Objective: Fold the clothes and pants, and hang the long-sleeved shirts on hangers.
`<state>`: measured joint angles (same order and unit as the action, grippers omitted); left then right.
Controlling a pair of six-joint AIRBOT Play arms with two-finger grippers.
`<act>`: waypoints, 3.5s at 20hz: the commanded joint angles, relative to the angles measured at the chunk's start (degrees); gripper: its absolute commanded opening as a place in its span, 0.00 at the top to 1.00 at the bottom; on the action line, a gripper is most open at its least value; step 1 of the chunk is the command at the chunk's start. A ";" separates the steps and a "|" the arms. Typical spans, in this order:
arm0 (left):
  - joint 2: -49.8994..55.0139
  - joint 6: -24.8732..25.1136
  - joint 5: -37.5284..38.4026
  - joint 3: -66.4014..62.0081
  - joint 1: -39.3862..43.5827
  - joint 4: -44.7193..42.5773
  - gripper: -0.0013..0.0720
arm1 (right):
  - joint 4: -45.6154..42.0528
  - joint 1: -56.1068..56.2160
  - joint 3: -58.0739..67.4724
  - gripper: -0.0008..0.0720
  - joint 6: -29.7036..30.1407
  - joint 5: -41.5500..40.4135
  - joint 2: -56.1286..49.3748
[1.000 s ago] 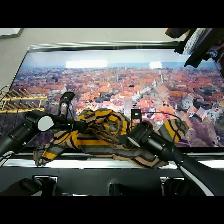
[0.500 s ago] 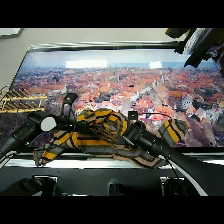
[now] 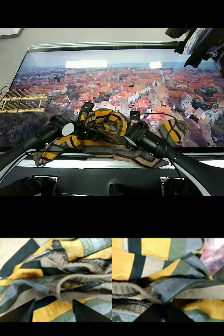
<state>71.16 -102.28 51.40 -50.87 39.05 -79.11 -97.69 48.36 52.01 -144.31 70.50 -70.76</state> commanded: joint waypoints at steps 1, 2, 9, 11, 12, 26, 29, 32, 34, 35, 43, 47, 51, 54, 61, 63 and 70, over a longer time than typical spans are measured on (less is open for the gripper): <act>1.11 -1.44 -1.29 -0.07 1.11 0.00 0.24 | 0.61 0.07 0.07 0.95 -0.04 0.02 0.24; 1.33 -2.40 -1.88 -0.04 1.33 -0.02 0.24 | 0.59 0.04 0.07 0.95 -0.22 -0.02 0.24; 5.84 -9.97 -5.97 -0.07 1.36 -0.02 0.47 | 0.61 0.07 0.07 0.95 -0.24 -0.02 0.24; 6.58 -11.37 -6.01 -0.07 1.33 -0.02 0.96 | 0.59 0.07 0.07 0.95 -0.68 0.55 0.26; 6.40 -11.34 -5.81 -0.22 1.29 -0.04 0.96 | 0.48 0.04 0.07 0.95 -1.55 1.51 0.37; 3.41 -5.53 25.38 -58.05 -2.86 -11.47 0.96 | -9.60 -9.22 49.72 0.95 12.31 11.47 3.98; 3.26 -5.51 28.02 -67.21 -2.86 -11.30 0.96 | -9.51 -9.22 60.52 0.95 15.06 12.20 4.13; -0.17 -5.73 27.10 -69.37 -2.86 -10.93 0.96 | -9.40 -9.22 68.43 0.95 17.14 10.40 5.33; -3.04 -5.73 26.62 -69.35 -2.86 -10.88 0.96 | -8.68 -9.22 68.57 0.95 17.33 7.02 8.17; -4.28 -5.75 26.45 -69.35 -2.86 -10.88 0.96 | -8.09 -9.22 68.57 0.95 17.59 5.99 9.33; -7.82 -8.48 24.24 -65.07 -2.89 -9.07 0.96 | -6.05 -9.22 68.43 0.95 19.43 3.72 11.19; -5.68 -12.76 27.74 -55.95 -2.89 -8.46 0.96 | -11.50 -9.22 65.33 0.95 22.91 18.67 7.48; -3.02 -14.99 27.41 -45.38 -2.89 -8.24 0.96 | -14.64 -9.22 48.11 0.95 22.49 22.25 9.84; -2.60 -15.41 23.34 -34.45 -2.82 -2.89 0.96 | -12.48 -9.11 32.35 0.95 14.32 20.39 14.36; -2.45 -15.43 12.41 -17.46 1.05 0.26 0.96 | -4.74 -9.11 9.81 0.95 1.73 9.49 18.67; -1.84 -15.43 11.43 -17.33 1.05 0.28 0.96 | -4.72 -9.11 9.57 0.95 0.90 8.33 17.88; -1.22 -15.41 8.76 -17.33 1.03 0.28 0.94 | -5.53 -9.20 9.57 0.95 0.90 5.57 14.32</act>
<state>69.80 -117.64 61.56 -68.49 40.01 -78.94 -102.85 39.18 61.93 -142.76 78.28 -55.35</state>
